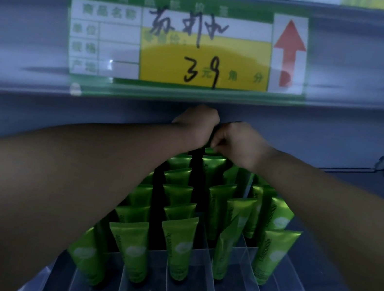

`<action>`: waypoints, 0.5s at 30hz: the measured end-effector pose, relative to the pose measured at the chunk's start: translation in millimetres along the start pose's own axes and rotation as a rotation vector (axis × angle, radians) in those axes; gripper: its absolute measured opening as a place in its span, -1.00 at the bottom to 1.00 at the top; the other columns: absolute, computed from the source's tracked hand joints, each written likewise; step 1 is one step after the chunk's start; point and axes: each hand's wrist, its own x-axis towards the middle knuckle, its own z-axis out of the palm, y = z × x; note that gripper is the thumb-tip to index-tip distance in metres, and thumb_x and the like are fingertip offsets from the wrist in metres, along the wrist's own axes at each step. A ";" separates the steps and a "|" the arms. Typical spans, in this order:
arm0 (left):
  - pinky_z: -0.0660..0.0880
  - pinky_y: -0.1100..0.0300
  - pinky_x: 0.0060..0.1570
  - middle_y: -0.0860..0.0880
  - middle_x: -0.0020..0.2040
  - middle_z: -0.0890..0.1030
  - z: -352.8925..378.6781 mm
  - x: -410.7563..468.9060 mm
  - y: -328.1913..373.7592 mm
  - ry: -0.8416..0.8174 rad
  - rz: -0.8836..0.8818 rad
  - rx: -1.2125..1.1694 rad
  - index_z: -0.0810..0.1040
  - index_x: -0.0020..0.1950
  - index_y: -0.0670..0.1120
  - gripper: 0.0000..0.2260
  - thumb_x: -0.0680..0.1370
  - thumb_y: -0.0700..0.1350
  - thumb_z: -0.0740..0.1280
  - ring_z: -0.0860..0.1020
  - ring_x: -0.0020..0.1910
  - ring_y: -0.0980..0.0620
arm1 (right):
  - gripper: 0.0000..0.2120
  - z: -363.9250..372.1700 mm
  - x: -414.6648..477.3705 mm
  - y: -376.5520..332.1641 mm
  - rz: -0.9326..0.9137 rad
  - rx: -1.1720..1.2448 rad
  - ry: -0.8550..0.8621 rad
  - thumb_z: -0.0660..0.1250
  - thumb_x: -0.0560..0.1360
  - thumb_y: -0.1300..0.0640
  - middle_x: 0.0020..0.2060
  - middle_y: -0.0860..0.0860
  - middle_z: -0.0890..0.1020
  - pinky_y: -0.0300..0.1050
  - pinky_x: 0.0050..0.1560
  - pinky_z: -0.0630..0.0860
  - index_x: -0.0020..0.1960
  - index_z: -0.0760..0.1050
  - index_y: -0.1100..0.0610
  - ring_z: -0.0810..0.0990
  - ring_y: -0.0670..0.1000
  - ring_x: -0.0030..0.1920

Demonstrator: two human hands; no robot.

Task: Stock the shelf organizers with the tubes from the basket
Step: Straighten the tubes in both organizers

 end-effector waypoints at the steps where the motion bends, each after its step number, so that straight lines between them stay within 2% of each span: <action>1: 0.37 0.16 -0.20 -0.21 -0.02 0.61 -0.9 -0.7 -1.2 0.000 0.007 0.002 0.60 -0.03 -0.18 -0.84 0.51 -0.26 0.24 0.58 0.01 -0.19 | -0.85 1.4 1.2 -2.0 0.000 0.012 0.000 0.33 0.43 0.33 -0.04 0.11 0.68 -0.30 -0.04 0.36 -0.06 0.65 0.22 0.62 0.07 -0.01; 5: 0.39 0.16 -0.19 -0.23 -0.03 0.62 -0.8 -2.3 -4.4 -0.009 0.034 0.018 0.62 -0.05 -0.17 -0.84 0.49 -0.26 0.25 0.59 0.02 -0.21 | -0.86 4.7 4.1 -6.4 0.024 0.046 0.011 0.36 0.42 0.33 -0.06 0.12 0.69 -0.32 -0.09 0.34 -0.06 0.66 0.23 0.62 0.07 0.00; 10: 0.45 0.12 -0.21 -0.18 -0.13 0.62 1.4 -5.0 -9.7 -0.002 0.059 0.013 0.62 -0.11 -0.15 -0.89 0.45 -0.27 0.32 0.60 -0.08 -0.18 | -0.85 6.5 3.9 -3.7 0.090 0.052 0.033 0.38 0.42 0.29 -0.06 0.11 0.69 -0.33 -0.10 0.34 -0.05 0.67 0.19 0.62 0.05 0.00; 15: 0.53 0.08 -0.14 -0.17 -0.13 0.65 3.3 -5.3 -13.6 0.008 0.079 -0.006 0.63 -0.17 -0.12 -0.91 0.44 -0.25 0.33 0.61 -0.10 -0.15 | -0.86 5.9 4.3 -3.6 0.113 0.073 0.030 0.40 0.41 0.28 -0.07 0.10 0.69 -0.39 -0.14 0.31 -0.06 0.67 0.18 0.62 0.04 -0.01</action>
